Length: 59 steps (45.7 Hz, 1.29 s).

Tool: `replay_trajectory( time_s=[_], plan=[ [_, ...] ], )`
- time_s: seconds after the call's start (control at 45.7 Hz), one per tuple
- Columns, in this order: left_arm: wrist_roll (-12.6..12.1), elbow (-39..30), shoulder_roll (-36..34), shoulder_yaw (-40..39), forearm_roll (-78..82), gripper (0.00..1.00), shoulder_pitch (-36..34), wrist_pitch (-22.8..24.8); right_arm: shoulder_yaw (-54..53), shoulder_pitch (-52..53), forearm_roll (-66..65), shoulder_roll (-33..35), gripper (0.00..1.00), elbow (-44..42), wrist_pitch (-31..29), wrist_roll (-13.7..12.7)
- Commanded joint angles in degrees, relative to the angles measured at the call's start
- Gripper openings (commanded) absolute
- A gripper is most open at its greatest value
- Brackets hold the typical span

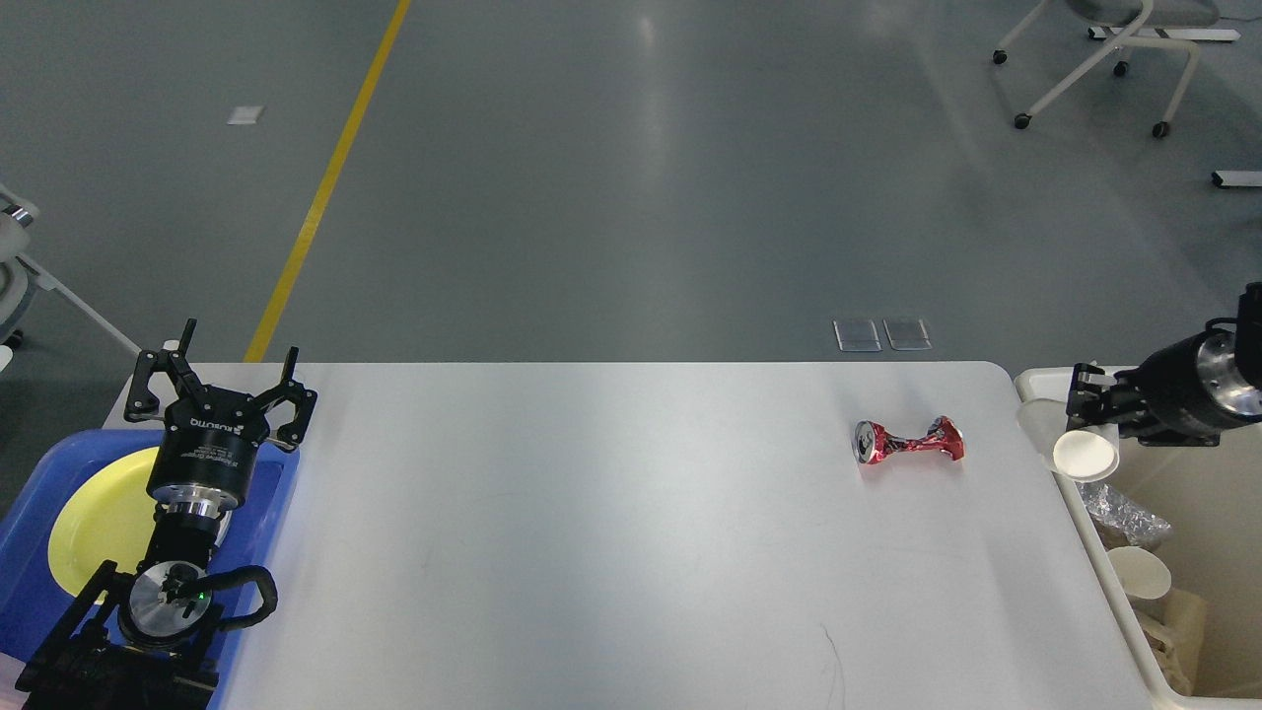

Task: Tidy desktop
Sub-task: 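Carry the paper cup into the bin and open the right gripper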

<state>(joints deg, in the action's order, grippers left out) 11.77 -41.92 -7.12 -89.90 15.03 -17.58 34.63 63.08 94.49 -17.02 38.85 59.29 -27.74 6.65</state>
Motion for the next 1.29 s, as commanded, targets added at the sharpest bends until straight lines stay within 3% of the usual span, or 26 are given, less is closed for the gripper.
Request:
replay_trajectory(
  time_s=[0.0, 0.284, 0.394, 0.656, 0.897, 1.269],
  plan=[
    [0.0, 0.0, 0.0, 0.0, 0.0, 0.96, 0.0, 0.1, 7.3, 12.3, 4.4, 0.5, 0.0, 8.5, -3.7, -5.1],
    [0.0, 0.0, 0.0, 0.0, 0.0, 0.96, 0.0, 0.1, 23.2, 37.4, 10.7, -0.8, 0.0, 28.7, -4.2, -10.3],
    [0.0, 0.0, 0.0, 0.0, 0.0, 0.96, 0.0, 0.1, 24.1, 39.1, 11.7, -0.4, 0.0, 30.8, -3.8, -11.7],
    [0.0, 0.0, 0.0, 0.0, 0.0, 0.96, 0.0, 0.1, 25.4, 38.6, 11.8, 0.9, 0.0, 30.0, -2.5, -11.8],
    [0.0, 0.0, 0.0, 0.0, 0.0, 0.96, 0.0, 0.1, 24.0, 27.8, 11.9, 5.4, 0.0, 16.8, 0.3, -11.8],
    [0.0, 0.0, 0.0, 0.1, 0.0, 0.96, 0.0, 0.1, 1.7, -9.3, 11.9, 9.1, 0.0, -11.8, 7.7, -11.7]
  ],
)
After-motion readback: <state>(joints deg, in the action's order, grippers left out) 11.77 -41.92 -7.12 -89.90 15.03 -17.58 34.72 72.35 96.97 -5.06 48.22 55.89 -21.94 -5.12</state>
